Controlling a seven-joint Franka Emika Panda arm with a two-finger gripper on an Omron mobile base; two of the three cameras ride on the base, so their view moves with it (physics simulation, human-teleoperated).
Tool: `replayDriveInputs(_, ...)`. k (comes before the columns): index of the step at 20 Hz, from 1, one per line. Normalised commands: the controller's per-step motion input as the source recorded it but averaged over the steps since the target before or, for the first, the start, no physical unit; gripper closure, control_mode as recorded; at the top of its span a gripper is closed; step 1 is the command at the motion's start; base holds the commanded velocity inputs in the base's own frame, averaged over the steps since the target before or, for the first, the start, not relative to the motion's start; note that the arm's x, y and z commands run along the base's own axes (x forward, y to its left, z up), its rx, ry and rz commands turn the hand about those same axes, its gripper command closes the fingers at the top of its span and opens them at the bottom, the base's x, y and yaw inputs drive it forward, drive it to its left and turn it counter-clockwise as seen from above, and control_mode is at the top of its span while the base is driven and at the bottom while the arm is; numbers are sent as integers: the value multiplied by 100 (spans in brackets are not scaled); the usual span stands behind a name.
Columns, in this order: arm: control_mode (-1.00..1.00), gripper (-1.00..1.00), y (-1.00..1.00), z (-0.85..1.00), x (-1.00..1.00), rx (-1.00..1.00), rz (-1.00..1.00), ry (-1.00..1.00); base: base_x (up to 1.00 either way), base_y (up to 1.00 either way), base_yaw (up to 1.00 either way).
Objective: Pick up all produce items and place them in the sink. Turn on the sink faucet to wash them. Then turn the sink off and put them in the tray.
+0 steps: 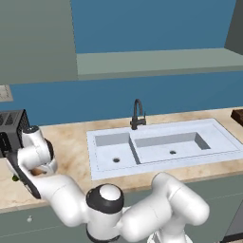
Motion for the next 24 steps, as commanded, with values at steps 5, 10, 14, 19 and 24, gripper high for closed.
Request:
replayDriveInputs(5,-100,100,-50,45,-19,0,0,-2,0,0,0)
replayDriveInputs(10,-100,100,-65,48,-15,0,0,-2,0,0,0)
replayDriveInputs(14,-100,100,-75,40,-12,0,0,0,0,0,0)
replayDriveInputs(19,-100,100,-79,32,-11,0,-3,0,0,0,0)
replayDriveInputs(24,-100,100,-84,28,-11,0,-5,0,0,0,0)
